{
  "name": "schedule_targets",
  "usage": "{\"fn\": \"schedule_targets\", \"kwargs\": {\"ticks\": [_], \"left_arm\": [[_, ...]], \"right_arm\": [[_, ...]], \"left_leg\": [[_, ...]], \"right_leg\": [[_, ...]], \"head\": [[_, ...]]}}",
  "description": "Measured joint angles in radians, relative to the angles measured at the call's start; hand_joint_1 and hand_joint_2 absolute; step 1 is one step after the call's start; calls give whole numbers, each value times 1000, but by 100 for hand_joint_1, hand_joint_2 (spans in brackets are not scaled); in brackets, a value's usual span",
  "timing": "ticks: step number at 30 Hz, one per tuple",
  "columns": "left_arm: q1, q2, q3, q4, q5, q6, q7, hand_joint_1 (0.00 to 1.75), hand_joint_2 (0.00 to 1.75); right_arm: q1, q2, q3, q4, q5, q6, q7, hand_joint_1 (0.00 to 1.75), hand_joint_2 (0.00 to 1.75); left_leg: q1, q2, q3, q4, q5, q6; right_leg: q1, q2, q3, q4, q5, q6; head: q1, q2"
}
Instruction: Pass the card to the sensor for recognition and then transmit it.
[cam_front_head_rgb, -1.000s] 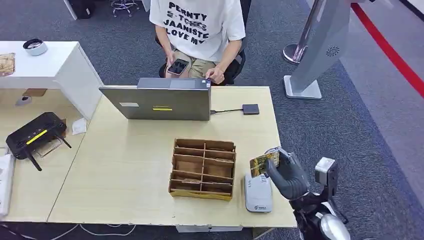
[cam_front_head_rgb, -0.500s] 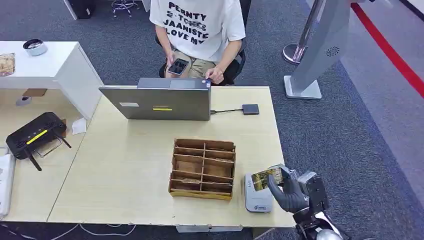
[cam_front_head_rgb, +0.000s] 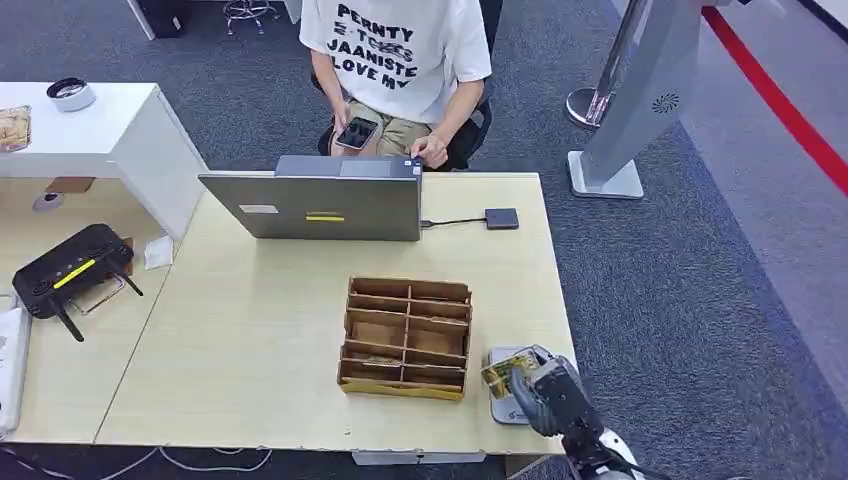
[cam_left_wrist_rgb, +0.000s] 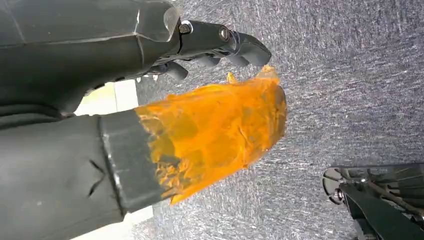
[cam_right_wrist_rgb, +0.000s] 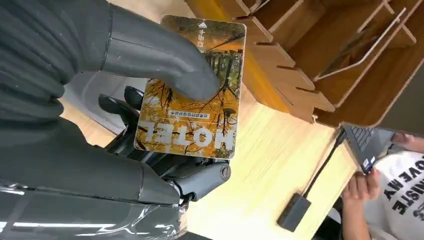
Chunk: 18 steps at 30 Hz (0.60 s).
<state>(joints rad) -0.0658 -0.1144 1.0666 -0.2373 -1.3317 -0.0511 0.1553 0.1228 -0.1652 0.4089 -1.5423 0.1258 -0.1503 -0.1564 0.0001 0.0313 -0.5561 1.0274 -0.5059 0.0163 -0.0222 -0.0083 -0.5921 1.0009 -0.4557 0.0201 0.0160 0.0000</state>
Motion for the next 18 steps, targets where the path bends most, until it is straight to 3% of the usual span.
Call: {"fn": "schedule_targets", "kwargs": {"ticks": [10, 18], "left_arm": [[0, 0, 6, 0, 0, 0, 0, 0, 0], [0, -3, 7, 0, 0, 0, 0, 0, 0]], "right_arm": [[-3, 0, 12, 8, 197, -108, 61, 175, 175], [-5, 1, 13, 8, 276, -134, 85, 175, 175]], "left_leg": [[0, 0, 0, 0, 0, 0], [0, 0, 0, 0, 0, 0]], "right_leg": [[0, 0, 0, 0, 0, 0], [0, 0, 0, 0, 0, 0]], "head": [[0, 0], [0, 0]]}}
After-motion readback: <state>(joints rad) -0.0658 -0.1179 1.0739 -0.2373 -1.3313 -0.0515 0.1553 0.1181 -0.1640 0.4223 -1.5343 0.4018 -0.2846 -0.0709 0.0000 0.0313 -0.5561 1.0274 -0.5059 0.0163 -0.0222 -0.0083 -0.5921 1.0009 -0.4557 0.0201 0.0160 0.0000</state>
